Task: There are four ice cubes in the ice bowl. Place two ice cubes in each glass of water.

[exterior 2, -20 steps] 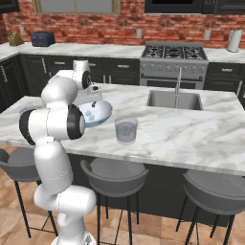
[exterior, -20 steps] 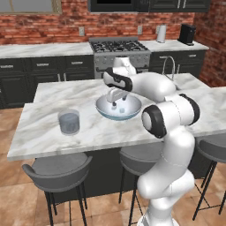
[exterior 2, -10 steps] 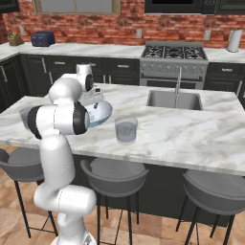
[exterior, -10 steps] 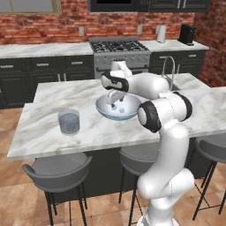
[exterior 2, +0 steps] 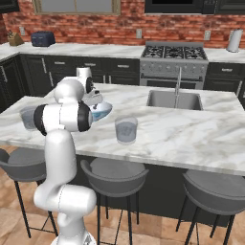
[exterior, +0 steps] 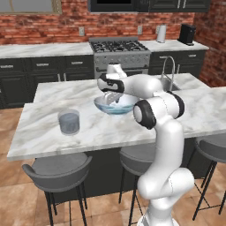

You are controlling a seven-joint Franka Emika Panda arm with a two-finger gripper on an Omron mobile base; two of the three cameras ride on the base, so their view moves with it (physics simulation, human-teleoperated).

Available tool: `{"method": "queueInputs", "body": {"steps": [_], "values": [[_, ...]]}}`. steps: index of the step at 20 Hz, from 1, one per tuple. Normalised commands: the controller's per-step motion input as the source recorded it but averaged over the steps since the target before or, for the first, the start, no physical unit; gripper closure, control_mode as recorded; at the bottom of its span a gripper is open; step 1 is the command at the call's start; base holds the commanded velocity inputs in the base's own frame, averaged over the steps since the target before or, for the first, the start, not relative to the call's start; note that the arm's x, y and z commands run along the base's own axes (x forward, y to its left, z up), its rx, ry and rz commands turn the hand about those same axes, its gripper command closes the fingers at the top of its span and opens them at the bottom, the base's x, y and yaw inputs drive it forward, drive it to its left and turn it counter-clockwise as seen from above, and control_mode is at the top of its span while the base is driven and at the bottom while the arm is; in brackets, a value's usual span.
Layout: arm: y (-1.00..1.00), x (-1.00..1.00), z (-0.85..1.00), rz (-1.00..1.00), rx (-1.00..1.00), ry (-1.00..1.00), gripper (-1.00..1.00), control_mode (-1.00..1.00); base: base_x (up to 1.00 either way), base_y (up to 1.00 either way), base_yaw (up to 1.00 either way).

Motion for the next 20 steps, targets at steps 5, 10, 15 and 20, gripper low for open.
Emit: {"method": "queueInputs", "body": {"steps": [5,10,15,20], "values": [[-0.02,0.00,-0.10,0.00,0.00,0.00,-1.00,-1.00,0.00,0.00,0.00],[0.00,-0.14,0.00,0.00,0.00,0.00,-1.00,-1.00,0.00,0.00,0.00],[0.00,-0.17,0.00,0.00,0.00,0.00,-1.00,-1.00,0.00,0.00,0.00],[0.00,-0.03,0.00,0.00,-0.01,0.00,-1.00,-1.00,0.00,0.00,0.00]]}}
